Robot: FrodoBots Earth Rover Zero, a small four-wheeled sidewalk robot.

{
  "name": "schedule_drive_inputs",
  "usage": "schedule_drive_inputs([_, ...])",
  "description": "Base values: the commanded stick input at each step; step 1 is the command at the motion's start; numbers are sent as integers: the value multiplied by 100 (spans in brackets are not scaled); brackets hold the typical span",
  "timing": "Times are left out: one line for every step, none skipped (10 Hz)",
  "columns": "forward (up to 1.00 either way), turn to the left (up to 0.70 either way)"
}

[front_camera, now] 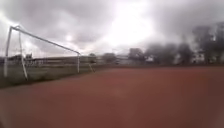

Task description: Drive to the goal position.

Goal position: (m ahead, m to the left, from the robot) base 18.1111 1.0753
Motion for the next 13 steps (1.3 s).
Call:
schedule_drive_inputs([70, 0])
schedule_drive_inputs([70, 0])
schedule_drive_inputs([70, 0])
schedule_drive_inputs([70, 0])
schedule_drive_inputs([70, 0])
schedule_drive_inputs([70, 0])
schedule_drive_inputs([70, 0])
schedule_drive_inputs([70, -35])
schedule_drive_inputs([70, -35])
schedule_drive_inputs([70, -33])
schedule_drive_inputs([70, -16])
schedule_drive_inputs([70, 0])
schedule_drive_inputs([70, 0])
